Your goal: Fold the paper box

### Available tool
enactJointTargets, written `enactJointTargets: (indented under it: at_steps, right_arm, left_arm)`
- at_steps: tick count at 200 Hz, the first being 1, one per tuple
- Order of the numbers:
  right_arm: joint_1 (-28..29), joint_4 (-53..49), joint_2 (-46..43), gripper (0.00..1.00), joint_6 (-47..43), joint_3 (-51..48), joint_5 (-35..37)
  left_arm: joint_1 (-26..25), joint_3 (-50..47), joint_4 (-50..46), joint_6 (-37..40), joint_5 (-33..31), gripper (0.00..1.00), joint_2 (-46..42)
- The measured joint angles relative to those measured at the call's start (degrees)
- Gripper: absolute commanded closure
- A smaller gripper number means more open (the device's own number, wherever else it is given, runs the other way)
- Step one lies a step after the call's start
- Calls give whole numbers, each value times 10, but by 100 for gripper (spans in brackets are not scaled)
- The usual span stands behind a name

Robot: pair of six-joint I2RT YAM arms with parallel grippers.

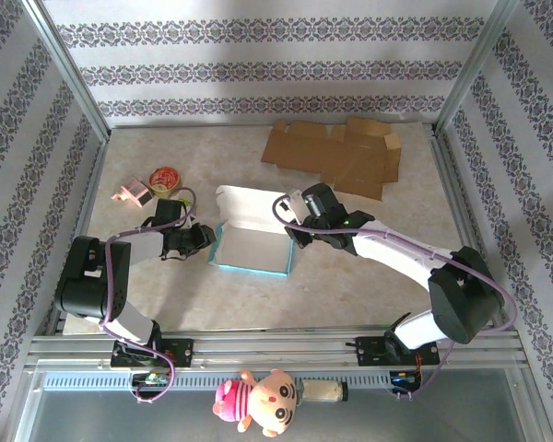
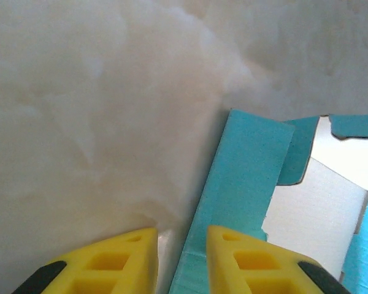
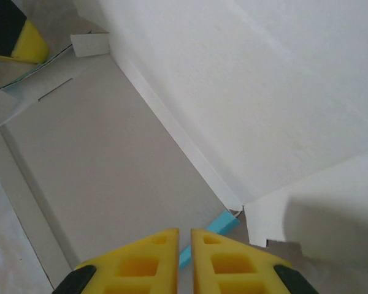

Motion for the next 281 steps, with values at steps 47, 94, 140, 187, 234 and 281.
enactJointTargets:
  at_steps: [47, 94, 140, 187, 234, 281]
  right_arm:
    - [2, 0, 0, 86, 0, 0, 0]
    - [2, 0, 0, 85, 0, 0, 0]
    - [2, -1, -8, 68, -4, -1, 16]
    - [6, -12, -117, 24, 1, -24, 27]
    - [8, -18, -156, 5, -92, 11, 63]
    - [-17, -51, 6, 11, -198, 122, 56]
  left_arm:
    - [-31, -56, 203, -110, 145, 70, 11]
    - [-33, -64, 299, -171, 187, 65, 11]
    - [-70, -3, 32, -46, 17, 48, -69]
    - [-181, 116, -184, 40, -158, 33, -123]
    - [-231, 190, -306, 59, -271, 30, -52]
    - [-264, 240, -332, 62, -290, 42, 58]
